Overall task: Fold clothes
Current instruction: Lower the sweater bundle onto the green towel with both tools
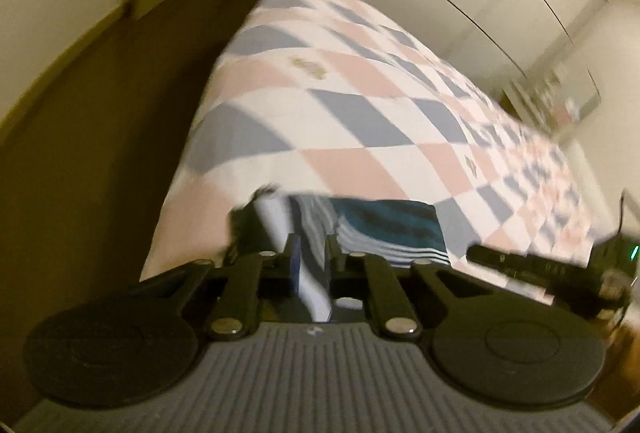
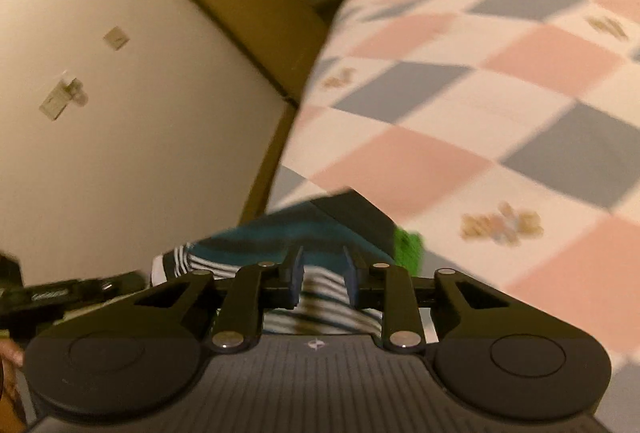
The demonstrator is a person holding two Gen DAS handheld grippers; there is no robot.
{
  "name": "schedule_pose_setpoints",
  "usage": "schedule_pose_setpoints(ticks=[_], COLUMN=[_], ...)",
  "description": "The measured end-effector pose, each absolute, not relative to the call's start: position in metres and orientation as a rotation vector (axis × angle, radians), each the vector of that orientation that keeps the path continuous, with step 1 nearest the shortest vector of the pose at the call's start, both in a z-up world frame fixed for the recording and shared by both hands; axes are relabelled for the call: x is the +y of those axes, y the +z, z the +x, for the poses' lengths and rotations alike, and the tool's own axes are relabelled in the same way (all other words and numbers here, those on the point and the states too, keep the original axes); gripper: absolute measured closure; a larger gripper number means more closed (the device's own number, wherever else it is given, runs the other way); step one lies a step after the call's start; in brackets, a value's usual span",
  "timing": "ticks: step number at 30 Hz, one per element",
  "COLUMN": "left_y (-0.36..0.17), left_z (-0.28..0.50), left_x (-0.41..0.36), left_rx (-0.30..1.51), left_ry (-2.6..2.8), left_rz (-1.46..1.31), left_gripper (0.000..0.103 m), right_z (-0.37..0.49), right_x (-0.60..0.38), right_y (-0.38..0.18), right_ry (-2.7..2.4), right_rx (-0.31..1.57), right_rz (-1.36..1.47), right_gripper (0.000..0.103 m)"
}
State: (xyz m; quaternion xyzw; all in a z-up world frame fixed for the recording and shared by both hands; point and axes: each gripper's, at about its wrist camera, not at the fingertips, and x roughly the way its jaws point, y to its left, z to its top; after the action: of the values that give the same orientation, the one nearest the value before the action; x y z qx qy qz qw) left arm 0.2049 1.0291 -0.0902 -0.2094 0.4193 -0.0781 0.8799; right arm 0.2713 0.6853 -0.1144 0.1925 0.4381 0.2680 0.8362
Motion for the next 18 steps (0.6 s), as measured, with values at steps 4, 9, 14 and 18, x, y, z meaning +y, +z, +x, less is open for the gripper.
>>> schedule_pose_setpoints(ticks=[4,9,14,18], left_y=[-0.117,-0.16,-0.187,-0.167], left_z=[0.236,0.253,0.25,0.237], left_x=[1.032,1.042,1.055,1.055], left_rx=[0.88,0.927,0.925,0.901], left_ry=[-0.163,-0.169,-0.154,-0.132], left_rz=[-0.454,-0.496,-0.586,-0.586], left_gripper=[0.098,0.101,0.1,0.101], right_z=[0.287,0.293,0.292,0.292], right_x=[0.707,0.713,0.71,0.709], right_y=[-0.128,-0.166,-0.181,-0.163], right_ry=[0.592,0.577,0.576,0.602], right_rx=[0.916,1.002,1.03,1.013], right_rz=[0.337,0.332,0.379,0.375], right_gripper=[0.076,0.079,0.083,0.074])
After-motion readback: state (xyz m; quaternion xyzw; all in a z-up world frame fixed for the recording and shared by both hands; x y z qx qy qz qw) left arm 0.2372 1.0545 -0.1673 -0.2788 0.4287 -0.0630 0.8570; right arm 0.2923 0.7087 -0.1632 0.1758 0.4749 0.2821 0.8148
